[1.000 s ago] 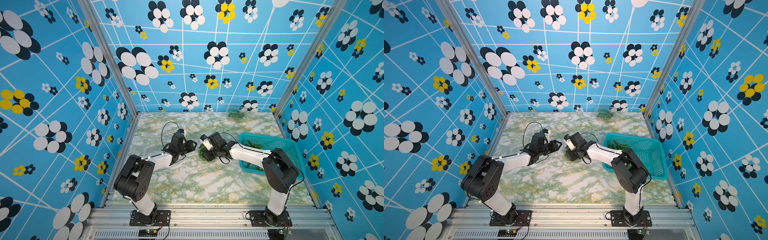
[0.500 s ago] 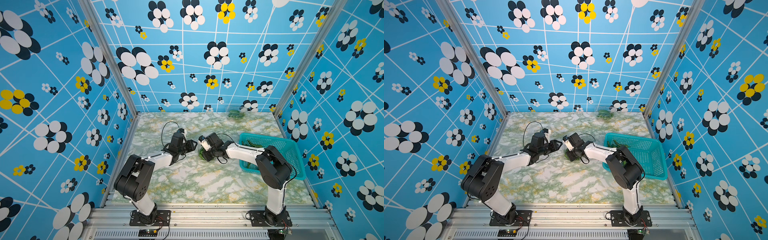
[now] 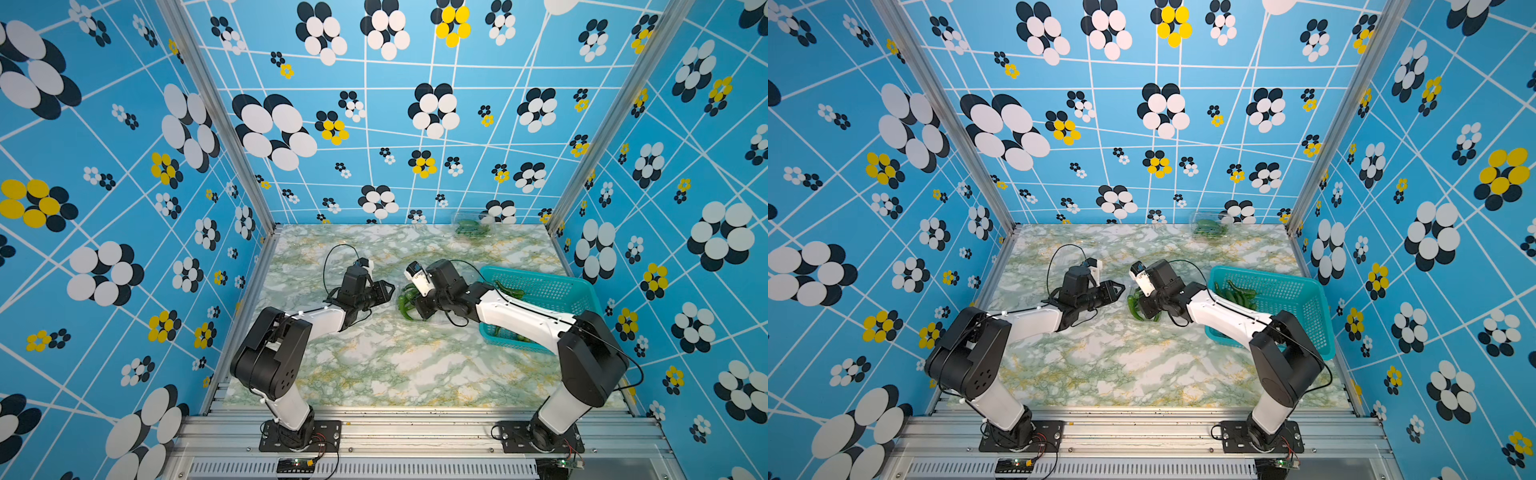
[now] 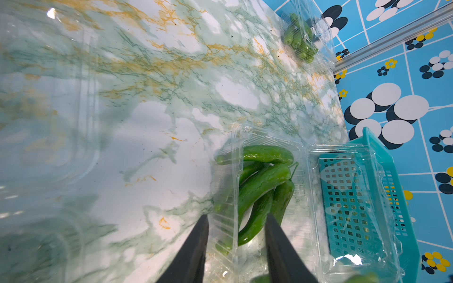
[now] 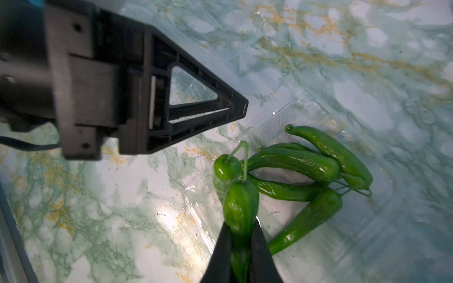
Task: Take small green peppers out of containers
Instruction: Pick up the green pepper from the packing box.
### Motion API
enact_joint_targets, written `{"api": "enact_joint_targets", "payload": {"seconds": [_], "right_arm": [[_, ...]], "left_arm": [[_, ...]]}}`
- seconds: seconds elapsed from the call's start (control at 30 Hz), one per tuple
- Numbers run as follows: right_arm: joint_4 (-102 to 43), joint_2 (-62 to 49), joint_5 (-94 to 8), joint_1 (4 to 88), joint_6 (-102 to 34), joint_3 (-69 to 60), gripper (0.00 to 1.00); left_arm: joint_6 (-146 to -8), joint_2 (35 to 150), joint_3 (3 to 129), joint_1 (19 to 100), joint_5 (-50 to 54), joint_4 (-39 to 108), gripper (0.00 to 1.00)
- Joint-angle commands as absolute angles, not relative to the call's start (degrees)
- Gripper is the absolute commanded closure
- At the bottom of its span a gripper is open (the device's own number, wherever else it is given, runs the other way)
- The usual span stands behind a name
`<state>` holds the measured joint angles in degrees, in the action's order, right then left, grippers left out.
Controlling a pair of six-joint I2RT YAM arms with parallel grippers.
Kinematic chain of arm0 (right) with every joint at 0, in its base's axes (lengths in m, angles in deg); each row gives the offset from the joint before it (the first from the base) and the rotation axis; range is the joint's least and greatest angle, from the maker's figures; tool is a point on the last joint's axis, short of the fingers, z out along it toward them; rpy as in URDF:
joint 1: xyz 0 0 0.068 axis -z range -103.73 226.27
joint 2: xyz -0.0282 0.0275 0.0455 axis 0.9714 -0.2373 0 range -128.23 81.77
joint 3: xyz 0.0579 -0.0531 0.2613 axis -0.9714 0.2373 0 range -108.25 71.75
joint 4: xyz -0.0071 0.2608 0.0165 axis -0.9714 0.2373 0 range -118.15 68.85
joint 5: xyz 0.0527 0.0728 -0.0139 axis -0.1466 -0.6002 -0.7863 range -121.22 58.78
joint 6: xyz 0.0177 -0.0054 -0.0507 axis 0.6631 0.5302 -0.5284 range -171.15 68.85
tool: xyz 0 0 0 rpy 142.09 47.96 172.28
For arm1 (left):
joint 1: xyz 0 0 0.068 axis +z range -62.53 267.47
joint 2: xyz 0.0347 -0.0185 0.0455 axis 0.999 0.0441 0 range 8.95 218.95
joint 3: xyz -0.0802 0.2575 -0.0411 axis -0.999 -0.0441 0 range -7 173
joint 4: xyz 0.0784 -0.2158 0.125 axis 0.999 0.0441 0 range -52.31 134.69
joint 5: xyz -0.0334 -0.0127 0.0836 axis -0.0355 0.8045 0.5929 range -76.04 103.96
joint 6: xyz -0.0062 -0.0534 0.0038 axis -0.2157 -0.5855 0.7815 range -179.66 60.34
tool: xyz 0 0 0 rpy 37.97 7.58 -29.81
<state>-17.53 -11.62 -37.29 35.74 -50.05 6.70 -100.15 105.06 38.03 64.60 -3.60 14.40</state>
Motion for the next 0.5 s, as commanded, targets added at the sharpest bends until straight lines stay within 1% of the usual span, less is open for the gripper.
{"api": "enact_joint_targets", "payload": {"seconds": [0.0,0.07,0.23,0.33,0.47], "right_arm": [[-23.39,-5.72,-31.62,37.69,-46.88,12.49,1.00],[-28.69,-0.80,-24.09,38.67,-44.80,17.66,1.00],[-35.29,9.98,-9.91,42.07,-40.34,26.20,1.00],[-36.60,15.12,-4.28,44.71,-37.94,29.46,1.00],[-32.60,19.77,0.71,50.16,-33.43,30.77,1.00]], "left_arm": [[-99.52,104.68,36.77,65.06,-3.99,12.30,0.60],[-99.57,104.33,36.40,65.01,-4.14,11.58,0.60],[-99.48,103.60,35.61,64.95,-4.36,10.22,0.60],[-99.56,103.43,35.58,64.96,-4.58,9.96,0.60],[-99.74,103.65,35.59,64.88,-5.05,9.78,0.60]]}}
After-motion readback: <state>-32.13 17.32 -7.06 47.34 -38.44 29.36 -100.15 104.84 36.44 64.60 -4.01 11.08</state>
